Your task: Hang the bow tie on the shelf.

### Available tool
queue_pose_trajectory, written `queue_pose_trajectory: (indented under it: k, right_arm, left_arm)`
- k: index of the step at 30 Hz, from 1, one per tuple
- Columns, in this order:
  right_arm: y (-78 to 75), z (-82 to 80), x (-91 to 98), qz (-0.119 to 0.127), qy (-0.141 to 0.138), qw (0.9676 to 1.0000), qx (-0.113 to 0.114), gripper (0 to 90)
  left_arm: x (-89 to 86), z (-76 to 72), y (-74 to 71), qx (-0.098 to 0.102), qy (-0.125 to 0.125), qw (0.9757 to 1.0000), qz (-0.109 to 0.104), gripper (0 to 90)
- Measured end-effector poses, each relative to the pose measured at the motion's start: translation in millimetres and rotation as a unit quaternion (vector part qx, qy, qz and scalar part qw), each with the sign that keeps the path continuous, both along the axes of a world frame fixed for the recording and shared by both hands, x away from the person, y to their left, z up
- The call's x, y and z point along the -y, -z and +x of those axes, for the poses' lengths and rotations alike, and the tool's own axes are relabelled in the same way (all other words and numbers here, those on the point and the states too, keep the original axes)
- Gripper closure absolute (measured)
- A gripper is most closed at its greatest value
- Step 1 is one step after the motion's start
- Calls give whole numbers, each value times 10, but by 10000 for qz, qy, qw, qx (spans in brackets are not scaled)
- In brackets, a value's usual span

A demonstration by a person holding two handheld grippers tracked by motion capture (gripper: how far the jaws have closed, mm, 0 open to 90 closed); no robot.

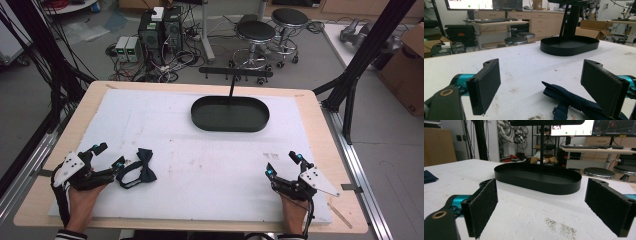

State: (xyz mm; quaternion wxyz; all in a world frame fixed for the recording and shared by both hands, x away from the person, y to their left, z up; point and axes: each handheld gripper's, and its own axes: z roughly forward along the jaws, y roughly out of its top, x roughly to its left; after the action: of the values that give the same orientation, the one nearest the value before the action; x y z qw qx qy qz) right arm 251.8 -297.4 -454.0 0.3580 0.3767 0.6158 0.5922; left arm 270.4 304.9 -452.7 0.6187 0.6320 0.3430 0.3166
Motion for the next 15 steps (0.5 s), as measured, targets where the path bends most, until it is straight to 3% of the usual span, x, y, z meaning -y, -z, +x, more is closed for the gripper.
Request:
queue_pose_trajectory:
  k: [3, 8, 11, 15]
  right_arm:
    - [-1, 0, -5, -13, -19, 10000, 2, 102]
    - [-4, 3, -17, -81, -44, 10000, -22, 103]
    - [-6, 3, -27, -128, -41, 9999, -47, 103]
    - [-7, 7, -30, -166, -33, 9999, -31, 103]
  left_arm:
    - [-3, -2, -6, -58, 36, 10000, 3, 157]
    - [-55, 16, -23, -402, 12, 9992, -83, 153]
    - [-72, 55, -84, -637, 99, 9978, 122, 153]
    - [-52, 113, -253, -753, 338, 9961, 314, 153]
